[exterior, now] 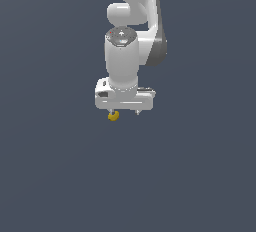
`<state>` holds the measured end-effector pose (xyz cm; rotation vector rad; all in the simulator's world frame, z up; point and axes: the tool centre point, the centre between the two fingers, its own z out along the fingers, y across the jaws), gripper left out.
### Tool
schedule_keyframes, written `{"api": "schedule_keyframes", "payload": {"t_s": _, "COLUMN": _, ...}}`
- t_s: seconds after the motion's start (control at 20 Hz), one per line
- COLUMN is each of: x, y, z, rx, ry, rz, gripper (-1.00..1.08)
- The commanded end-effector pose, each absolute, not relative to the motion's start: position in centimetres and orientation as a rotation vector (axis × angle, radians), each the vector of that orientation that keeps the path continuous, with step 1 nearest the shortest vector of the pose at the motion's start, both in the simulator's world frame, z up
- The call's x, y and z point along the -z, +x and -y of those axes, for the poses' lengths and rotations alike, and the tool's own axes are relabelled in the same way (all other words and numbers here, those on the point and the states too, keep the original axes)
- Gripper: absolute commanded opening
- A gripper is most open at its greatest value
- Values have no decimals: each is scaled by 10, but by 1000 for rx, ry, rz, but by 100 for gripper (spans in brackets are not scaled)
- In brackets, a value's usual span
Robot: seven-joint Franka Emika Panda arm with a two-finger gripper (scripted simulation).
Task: Pick up the object and move it to a goal position.
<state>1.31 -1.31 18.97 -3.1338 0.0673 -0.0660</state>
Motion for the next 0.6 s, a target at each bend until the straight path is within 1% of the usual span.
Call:
{"api": "schedule_keyframes", "payload": {"t_s": 0.0, "x": -190, "y": 13, "z": 13, "rx": 66, "ry": -3134, "rz": -67, "gripper": 100}}
{"api": "schedule_keyframes", "payload": {"t_s": 0.55, "x": -196, "y": 9, "z": 14, "rx": 49, "ry": -3105, "rz": -96, "gripper": 100}}
